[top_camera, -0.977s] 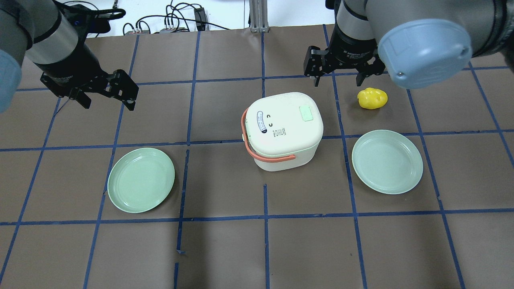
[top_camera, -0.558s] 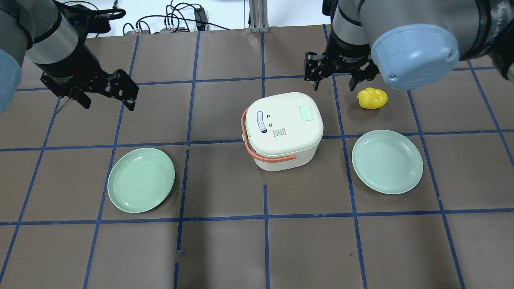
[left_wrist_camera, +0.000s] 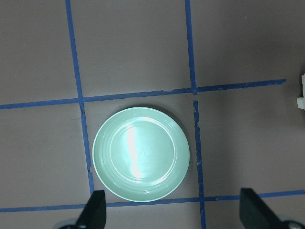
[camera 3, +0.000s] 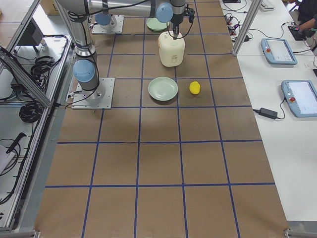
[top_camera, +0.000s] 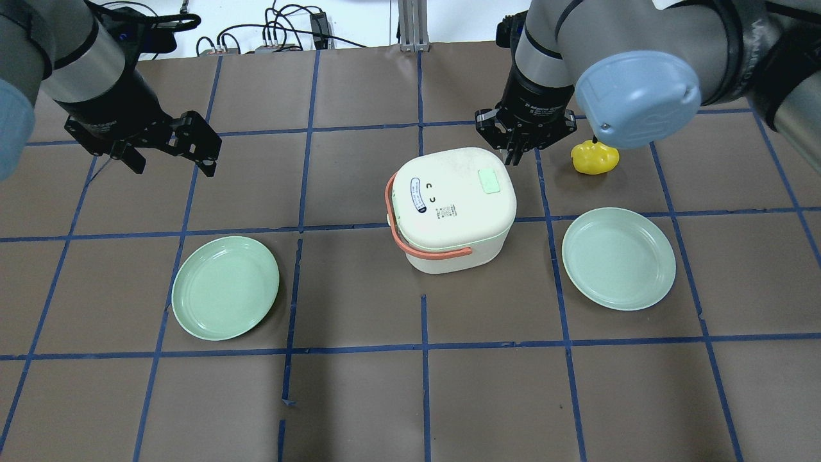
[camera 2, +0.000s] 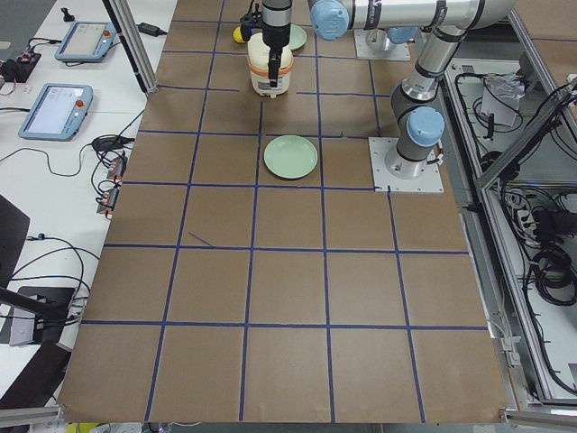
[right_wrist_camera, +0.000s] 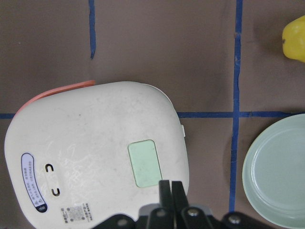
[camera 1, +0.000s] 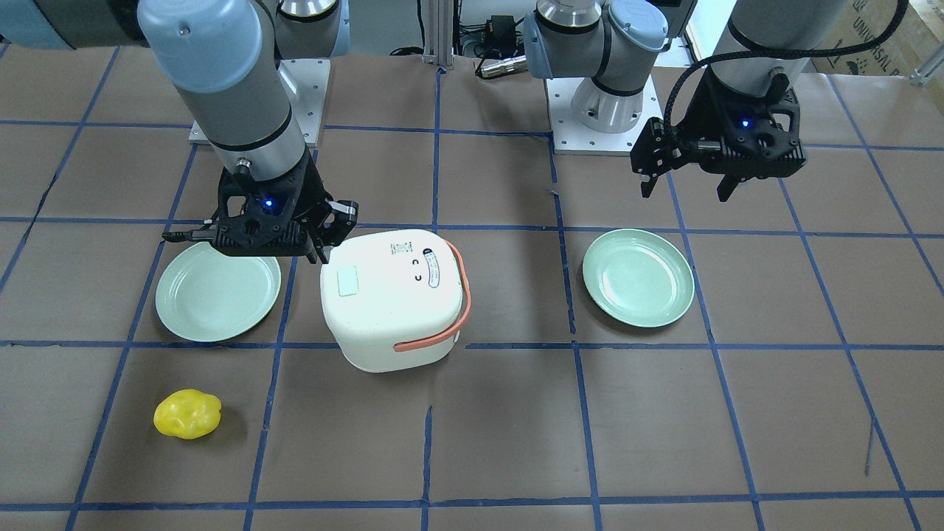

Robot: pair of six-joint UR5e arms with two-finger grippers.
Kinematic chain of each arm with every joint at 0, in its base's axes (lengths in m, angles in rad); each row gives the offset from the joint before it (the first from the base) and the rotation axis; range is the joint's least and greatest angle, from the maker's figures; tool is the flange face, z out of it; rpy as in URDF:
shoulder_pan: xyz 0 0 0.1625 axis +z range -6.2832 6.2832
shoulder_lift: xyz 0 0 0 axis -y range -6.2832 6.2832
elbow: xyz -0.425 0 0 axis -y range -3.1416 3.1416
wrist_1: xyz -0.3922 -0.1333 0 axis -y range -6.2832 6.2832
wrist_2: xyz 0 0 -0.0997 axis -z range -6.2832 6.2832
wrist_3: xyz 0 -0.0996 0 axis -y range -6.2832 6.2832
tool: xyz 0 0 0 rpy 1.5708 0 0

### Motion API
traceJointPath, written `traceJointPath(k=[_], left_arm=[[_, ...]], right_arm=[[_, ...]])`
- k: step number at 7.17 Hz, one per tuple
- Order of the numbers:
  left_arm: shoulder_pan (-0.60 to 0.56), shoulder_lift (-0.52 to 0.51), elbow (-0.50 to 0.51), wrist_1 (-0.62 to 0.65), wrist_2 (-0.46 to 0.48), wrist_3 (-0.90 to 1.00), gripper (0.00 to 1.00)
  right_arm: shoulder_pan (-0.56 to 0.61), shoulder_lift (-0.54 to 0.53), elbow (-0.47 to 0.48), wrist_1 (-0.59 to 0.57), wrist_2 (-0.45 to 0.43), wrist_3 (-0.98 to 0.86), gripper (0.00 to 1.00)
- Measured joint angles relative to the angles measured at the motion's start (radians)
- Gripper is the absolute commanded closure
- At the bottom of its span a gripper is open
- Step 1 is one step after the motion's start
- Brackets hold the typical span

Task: Press rice cooker button
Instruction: 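Lower the right gripper and press the green button on the cooker lid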

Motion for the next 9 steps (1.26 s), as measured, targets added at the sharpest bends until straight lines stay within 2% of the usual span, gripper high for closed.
traceJointPath(k=[3,9], left_arm=[[0.0,0.0,0.0,0.0,0.0,0.0,0.0],[0.0,0.0,0.0,0.0,0.0,0.0,0.0]], right_arm=[[0.011,0.045,0.002,-0.022,0.035,-0.024,0.89],[0.021,0.07,0.029,-0.047,0.042,-0.04,0.89]])
